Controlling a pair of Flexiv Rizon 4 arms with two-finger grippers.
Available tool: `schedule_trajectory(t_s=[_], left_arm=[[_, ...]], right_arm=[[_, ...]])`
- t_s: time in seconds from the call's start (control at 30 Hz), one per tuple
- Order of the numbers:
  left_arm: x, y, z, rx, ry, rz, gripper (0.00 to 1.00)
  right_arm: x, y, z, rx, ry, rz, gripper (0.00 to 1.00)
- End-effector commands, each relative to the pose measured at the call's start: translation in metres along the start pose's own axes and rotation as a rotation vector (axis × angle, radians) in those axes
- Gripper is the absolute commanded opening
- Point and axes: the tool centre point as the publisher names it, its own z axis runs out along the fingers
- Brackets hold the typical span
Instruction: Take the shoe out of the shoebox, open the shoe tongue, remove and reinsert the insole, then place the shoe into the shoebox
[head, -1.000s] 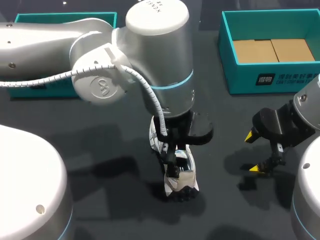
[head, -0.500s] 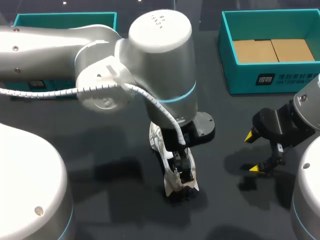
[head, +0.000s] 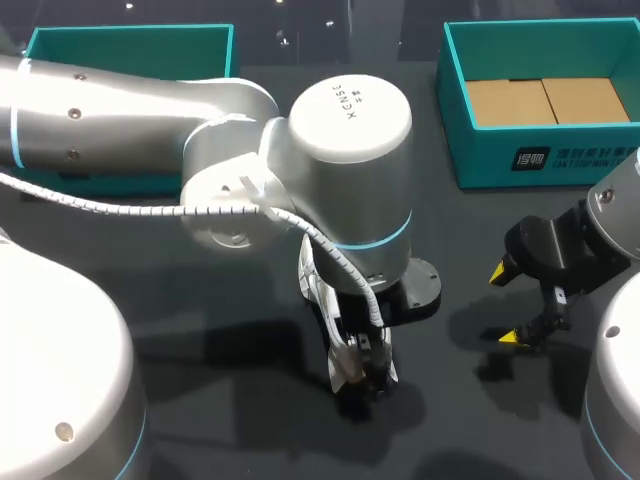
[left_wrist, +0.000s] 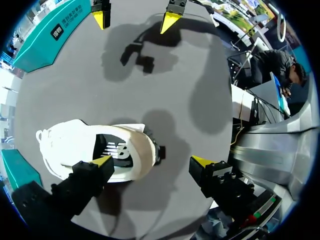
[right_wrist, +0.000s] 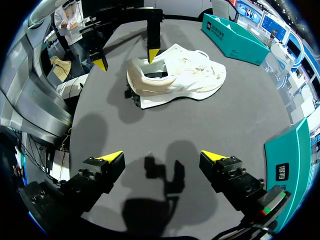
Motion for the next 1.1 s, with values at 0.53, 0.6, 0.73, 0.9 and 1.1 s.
schedule_trajectory(t_s=[0.53, 0.6, 0.73, 0.9, 1.1], left_arm=[[-0.004, -0.004, 0.039, -0.009, -0.028, 0.022, 0.91], [-0.004, -0.003, 0.043, -0.011, -0.031, 0.018, 0.88], [-0.004, -0.004, 0.05, -0.005, -0.027, 0.003, 0.8], [-0.003, -0.004, 0.057, -0.007, -0.023, -0.012, 0.7], [0.001, -0.001, 0.061, -0.014, -0.034, -0.021, 0.61]], right_arm=[[0.002, 0.0, 0.0, 0.002, -0.004, 0.0, 1.0], [0.002, 0.0, 0.0, 0.002, -0.004, 0.0, 1.0], [0.002, 0.0, 0.0, 0.002, -0.004, 0.0, 1.0], [0.002, 0.0, 0.0, 0.002, -0.004, 0.0, 1.0], [0.002, 0.0, 0.0, 0.002, -0.004, 0.0, 1.0]])
